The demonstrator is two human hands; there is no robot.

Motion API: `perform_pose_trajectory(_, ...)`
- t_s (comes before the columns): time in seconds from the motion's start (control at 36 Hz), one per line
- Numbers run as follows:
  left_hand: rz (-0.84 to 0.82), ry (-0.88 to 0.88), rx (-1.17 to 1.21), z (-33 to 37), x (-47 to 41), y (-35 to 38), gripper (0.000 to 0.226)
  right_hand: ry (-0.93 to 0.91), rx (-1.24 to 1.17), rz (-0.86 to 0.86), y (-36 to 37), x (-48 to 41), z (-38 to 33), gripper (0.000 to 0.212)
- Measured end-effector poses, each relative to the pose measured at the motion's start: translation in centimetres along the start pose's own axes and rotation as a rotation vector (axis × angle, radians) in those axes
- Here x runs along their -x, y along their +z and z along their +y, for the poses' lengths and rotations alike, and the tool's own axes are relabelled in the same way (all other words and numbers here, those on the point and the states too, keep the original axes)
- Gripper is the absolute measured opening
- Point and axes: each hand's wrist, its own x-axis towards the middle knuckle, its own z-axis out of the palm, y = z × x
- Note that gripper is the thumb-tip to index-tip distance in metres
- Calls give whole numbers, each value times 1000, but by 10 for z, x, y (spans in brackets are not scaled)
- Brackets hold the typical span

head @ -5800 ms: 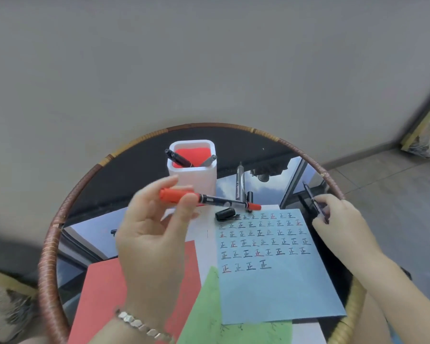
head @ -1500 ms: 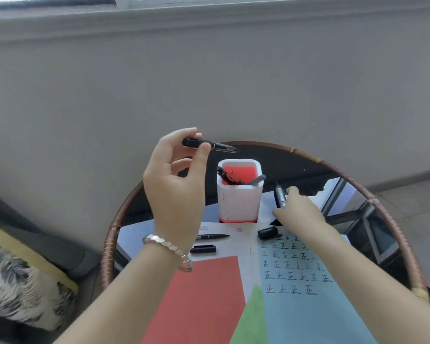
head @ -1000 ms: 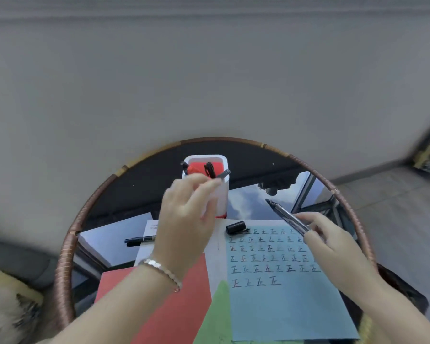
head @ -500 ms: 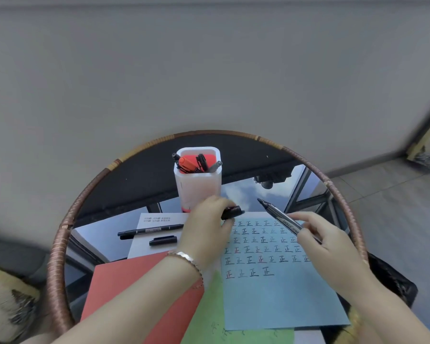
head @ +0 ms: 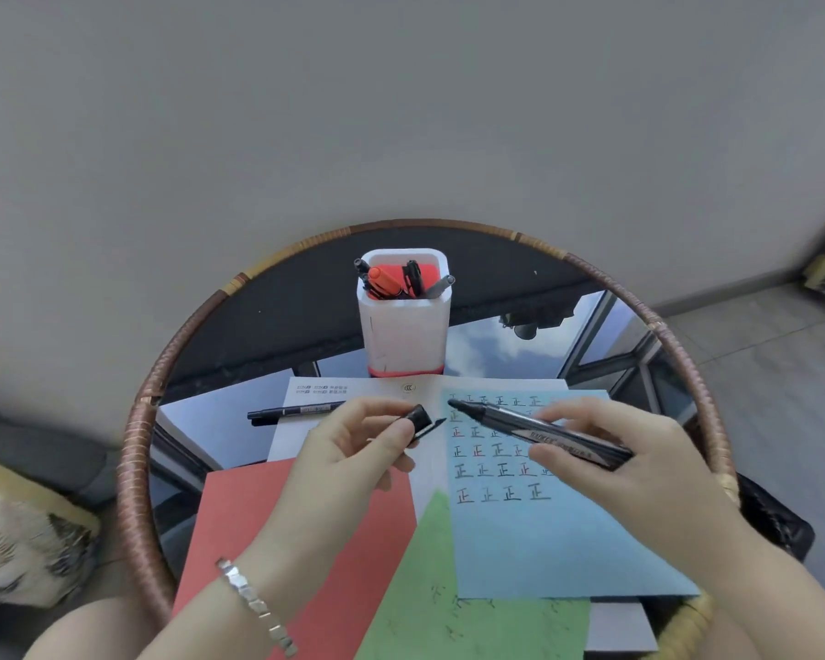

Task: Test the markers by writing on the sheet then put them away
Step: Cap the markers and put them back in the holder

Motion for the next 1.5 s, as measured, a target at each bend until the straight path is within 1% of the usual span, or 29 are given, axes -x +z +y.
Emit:
perform_pose_trajectory(0.25, -24, 14, -23, -7, 5, -5, 16, -97, 71, -47, -1, 2, 4, 18)
perform_pose_trajectory(0.33, -60, 46, -44, -4, 7, -3, 15, -120, 70, -66, 2, 3, 5, 25)
perform_pose_trajectory(0.42, -137, 88, -130, -2, 9, 0, 14, -155, 100, -74, 5, 3, 5, 36)
perform_pose_trajectory(0.47, -180, 102, -205, -3, 9, 1, 14, -191, 125, -73, 6, 3, 6, 39)
perform_pose_trajectory(0.56, -248, 188, -408, -5, 7, 3, 12, -308, 205, -47, 10, 2, 5, 36)
perform_pose_trajectory(0.61, -307, 284, -550, -6, 7, 3, 13, -356, 222, -15, 12, 3, 3, 39)
perform_pose_trajectory(0.69, -323, 365, -555, -1, 8, 4, 10, -380, 165, 8, 11, 4, -3, 41)
perform_pose_trajectory(0.75, -308, 423, -548, 3, 10, 4, 20, -375, 118, 17, 8, 5, -7, 40)
perform_pose_trajectory(0.78, -295, 436, -544, 5, 12, 5, 20, -369, 100, 20, 7, 5, -9, 40)
perform_pose_trajectory(0.86, -280, 471, -533, 6, 15, 6, 16, -354, 54, 31, 5, 5, -15, 37)
perform_pose_trajectory(0.94, -281, 573, -582, 3, 15, 8, 14, -354, 62, 47, 2, 6, -21, 34)
perform_pose_trajectory(1.03, -298, 637, -612, 3, 12, 5, 12, -305, 63, 57, -2, 6, -27, 39)
perform_pose_trajectory(1.08, -333, 729, -649, 17, 7, 11, 22, -251, 18, 55, -5, 6, -32, 35)
perform_pose_trajectory(1.14, -329, 826, -750, 28, -2, 19, 21, -114, -119, 41, -8, 2, -35, 15)
perform_pose_trajectory(1.19, -288, 879, -814, 35, -10, 23, 21, 59, -279, -10, -8, -2, -31, 16)
perform_pose_trajectory(1.25, -324, 917, -853, 33, -14, 21, 30, 185, -360, -93, -10, -5, -24, 12)
perform_pose_trajectory(1.28, -346, 917, -850, 31, -15, 18, 31, 217, -372, -134, -11, -5, -22, 13)
perform_pose_trajectory(1.33, -384, 795, -785, 28, -12, 19, 24, 198, -310, -191, -16, -3, -18, 21)
perform_pose_trajectory(1.39, -374, 553, -603, 28, -10, 31, 15, 144, -219, -211, -22, -3, -17, 25)
perform_pose_trajectory(1.42, -352, 448, -493, 29, -11, 38, 14, 119, -178, -198, -24, -2, -18, 25)
perform_pose_trajectory(1.5, -279, 174, -224, 28, -17, 59, 23, 45, 22, -138, -28, -1, -9, 22)
